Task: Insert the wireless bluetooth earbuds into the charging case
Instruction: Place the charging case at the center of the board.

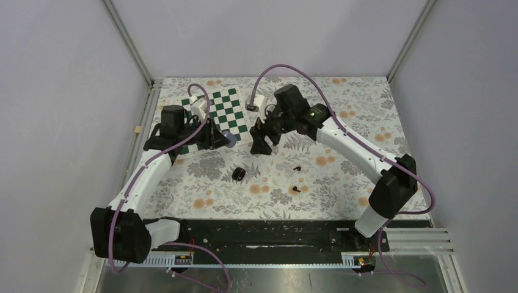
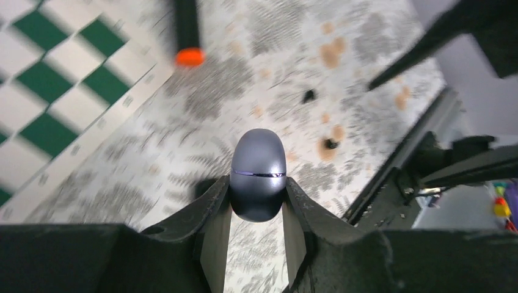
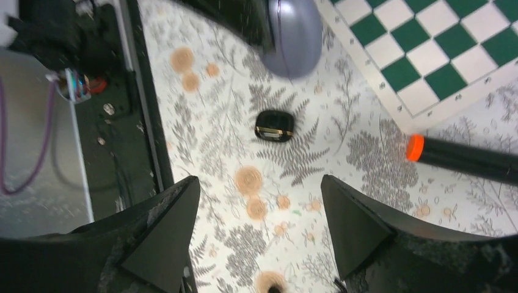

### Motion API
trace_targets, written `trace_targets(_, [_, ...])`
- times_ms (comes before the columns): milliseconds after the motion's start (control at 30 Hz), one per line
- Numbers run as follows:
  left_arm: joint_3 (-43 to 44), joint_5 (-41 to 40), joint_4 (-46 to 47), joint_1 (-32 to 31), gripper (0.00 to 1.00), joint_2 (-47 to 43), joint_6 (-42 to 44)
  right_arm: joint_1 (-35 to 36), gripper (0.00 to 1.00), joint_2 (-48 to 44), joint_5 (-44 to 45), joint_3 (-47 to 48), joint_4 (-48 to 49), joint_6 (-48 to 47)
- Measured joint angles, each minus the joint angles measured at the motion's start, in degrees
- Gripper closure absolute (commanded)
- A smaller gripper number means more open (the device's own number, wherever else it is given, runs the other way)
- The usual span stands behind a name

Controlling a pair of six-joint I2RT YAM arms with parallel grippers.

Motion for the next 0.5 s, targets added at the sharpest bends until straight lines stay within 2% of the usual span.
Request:
trace_targets(133, [-2.3,-8.8,-5.6,1.6,0.86,1.2,-2.4,-0.2,0.25,0.0,0.7,-4.1,-1.3,-4.9])
trace_targets(300, [-7.9,-10.8,-6.2,6.9,0.93,8.1,-7.2,-0.2,0.29,0.3,0.9,-5.9,-2.3,-6.6])
trace_targets(367, [-8.2,-10.5,-5.6,9.5,0.91,12.7,-8.9,-0.2,0.3,0.3,0.9,-6.4,-2.2,-7.1])
trace_targets(500, [-8.0,-10.5,-4.0,11.9,0.76,18.1,-9.7,-0.2,0.31,0.9,0.9,-7.7,-2.3,-8.7])
